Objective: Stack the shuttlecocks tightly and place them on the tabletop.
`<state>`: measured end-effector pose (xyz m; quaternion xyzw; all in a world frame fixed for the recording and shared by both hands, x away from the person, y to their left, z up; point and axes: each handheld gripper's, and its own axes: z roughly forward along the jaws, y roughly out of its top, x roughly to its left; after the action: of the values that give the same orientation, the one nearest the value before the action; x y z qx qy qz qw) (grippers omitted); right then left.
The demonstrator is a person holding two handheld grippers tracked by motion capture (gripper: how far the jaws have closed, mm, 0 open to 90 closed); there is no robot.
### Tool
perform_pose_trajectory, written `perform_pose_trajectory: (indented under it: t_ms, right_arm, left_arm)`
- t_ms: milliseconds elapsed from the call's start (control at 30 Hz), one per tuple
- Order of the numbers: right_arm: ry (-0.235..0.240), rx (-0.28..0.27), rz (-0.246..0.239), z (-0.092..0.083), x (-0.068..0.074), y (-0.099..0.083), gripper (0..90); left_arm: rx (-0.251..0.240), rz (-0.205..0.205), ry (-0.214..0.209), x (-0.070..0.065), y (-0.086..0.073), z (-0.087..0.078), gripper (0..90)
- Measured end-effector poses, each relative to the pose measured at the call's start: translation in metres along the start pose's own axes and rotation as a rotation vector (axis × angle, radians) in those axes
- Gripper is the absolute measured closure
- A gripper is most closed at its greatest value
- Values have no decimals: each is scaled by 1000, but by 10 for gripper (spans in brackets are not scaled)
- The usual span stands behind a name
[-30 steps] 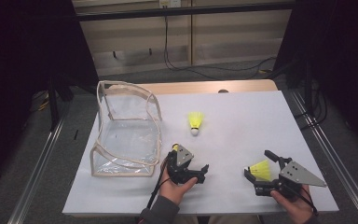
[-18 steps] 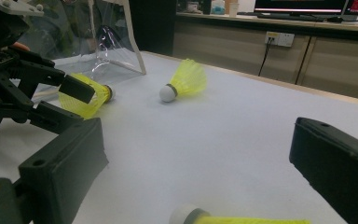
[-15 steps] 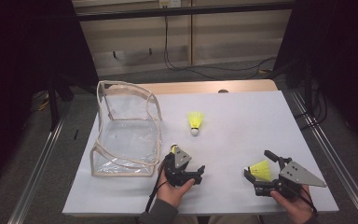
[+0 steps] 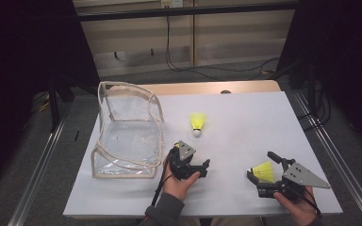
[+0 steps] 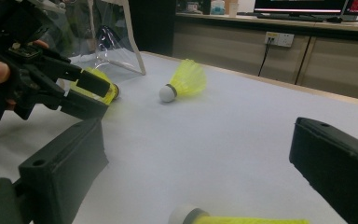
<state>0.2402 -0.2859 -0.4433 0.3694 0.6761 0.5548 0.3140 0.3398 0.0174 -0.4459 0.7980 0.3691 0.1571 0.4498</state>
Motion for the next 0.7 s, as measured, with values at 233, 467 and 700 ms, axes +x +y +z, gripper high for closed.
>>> perform_pose_trajectory:
  t_ms: [233,467,700]
  right_arm:
    - [-1,1,1,0,0,0,28]
    - [-1,-1,2,0,0,0,28]
    - [2,1,-1,0,0,0,30]
  left_arm:
    - [3,5,-7,3,10,4,151]
    - [10,-4,-32,2,13,5,148]
    - [10,13,-66,-1,20,1,149]
